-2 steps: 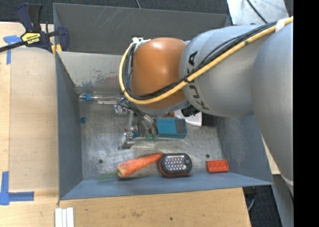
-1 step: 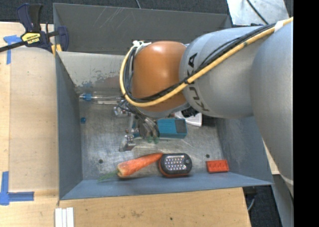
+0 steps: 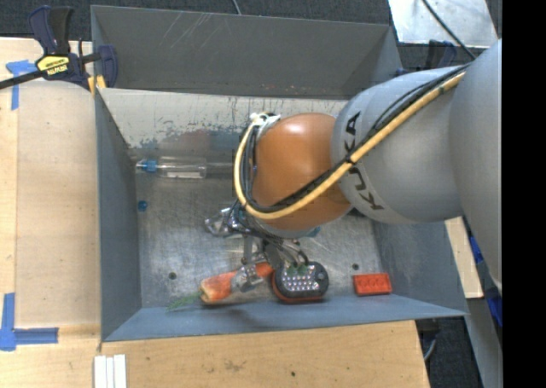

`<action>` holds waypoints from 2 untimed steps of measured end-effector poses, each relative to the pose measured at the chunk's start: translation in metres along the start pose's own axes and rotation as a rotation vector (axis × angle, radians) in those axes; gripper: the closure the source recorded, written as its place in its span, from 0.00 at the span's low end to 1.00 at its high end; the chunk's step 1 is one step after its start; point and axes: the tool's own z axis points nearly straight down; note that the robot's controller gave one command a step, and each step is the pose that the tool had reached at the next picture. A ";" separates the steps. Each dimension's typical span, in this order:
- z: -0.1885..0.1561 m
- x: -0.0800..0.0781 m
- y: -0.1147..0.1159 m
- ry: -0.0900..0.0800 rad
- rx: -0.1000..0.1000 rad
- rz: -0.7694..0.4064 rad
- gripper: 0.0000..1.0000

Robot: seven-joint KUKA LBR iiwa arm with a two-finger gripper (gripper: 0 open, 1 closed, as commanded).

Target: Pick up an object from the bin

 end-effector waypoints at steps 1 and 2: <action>-0.008 0.005 0.000 0.000 0.000 -0.061 0.00; 0.048 -0.008 0.000 -0.004 0.000 -0.090 0.00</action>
Offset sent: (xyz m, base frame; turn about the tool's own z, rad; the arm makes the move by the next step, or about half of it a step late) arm 0.0081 0.0025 -0.0562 -0.0904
